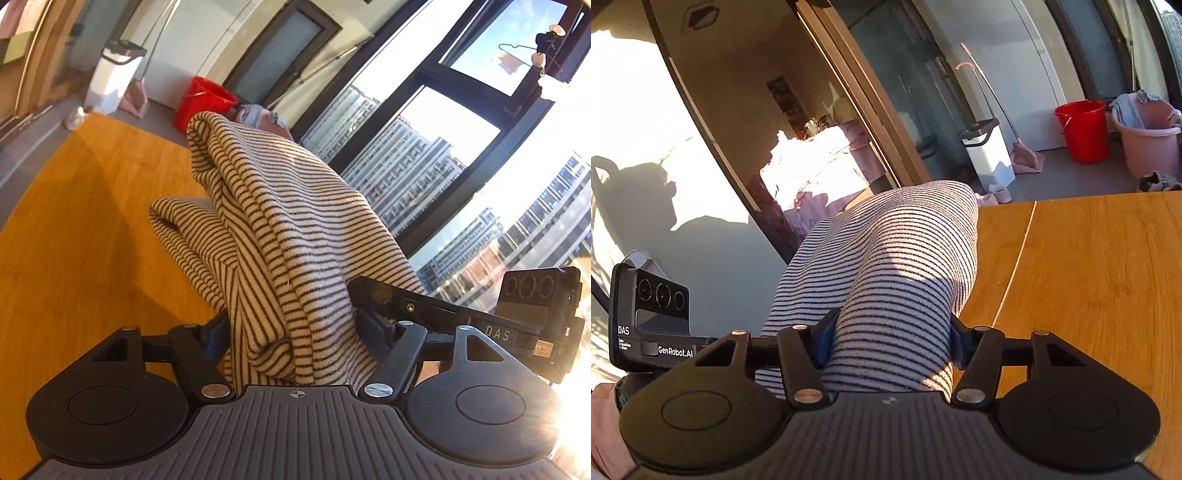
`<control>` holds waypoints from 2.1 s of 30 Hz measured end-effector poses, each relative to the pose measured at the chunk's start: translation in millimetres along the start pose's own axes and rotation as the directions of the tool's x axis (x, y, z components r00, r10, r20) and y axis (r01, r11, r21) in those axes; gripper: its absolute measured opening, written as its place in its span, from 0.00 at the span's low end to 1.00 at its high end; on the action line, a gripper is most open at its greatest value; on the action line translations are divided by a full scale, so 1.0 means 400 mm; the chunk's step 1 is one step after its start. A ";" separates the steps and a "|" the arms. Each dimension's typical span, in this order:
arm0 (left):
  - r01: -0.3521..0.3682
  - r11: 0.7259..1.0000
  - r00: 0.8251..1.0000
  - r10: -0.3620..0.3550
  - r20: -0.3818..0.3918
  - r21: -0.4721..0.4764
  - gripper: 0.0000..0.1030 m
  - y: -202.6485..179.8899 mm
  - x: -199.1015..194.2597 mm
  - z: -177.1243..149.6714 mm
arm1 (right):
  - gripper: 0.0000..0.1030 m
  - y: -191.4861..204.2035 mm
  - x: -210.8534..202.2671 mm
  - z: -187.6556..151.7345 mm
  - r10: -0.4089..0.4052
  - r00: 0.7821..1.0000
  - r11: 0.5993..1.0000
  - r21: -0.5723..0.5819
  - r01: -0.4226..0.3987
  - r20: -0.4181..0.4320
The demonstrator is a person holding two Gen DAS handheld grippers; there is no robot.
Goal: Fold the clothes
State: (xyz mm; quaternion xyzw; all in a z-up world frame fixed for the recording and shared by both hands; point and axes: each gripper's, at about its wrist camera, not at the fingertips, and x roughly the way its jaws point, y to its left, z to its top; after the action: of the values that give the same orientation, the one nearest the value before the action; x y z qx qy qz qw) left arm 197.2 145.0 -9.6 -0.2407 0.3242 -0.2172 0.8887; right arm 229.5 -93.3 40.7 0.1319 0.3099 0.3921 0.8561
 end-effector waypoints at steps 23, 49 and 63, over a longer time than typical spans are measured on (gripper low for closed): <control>-0.229 0.967 0.973 0.224 0.053 0.113 0.78 0.113 0.042 0.119 | 0.73 -0.010 0.251 0.055 -0.148 0.986 0.988 -0.052 0.144 -0.080; -0.140 0.987 0.990 0.140 0.004 -0.073 0.93 0.153 0.062 0.142 | 0.58 -0.008 0.180 0.045 -0.217 0.968 0.976 -0.013 0.217 -0.129; -0.109 0.976 0.994 0.108 -0.020 -0.190 0.89 0.247 0.105 0.160 | 0.75 -0.080 0.309 0.080 -0.023 0.993 0.987 0.155 0.040 -0.112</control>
State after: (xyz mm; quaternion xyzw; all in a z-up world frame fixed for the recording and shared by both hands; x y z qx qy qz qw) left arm 292.9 218.7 -42.5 -0.3056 0.3607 -0.1374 0.8704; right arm 330.4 -20.7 -2.1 0.1720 0.3884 0.3597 0.8307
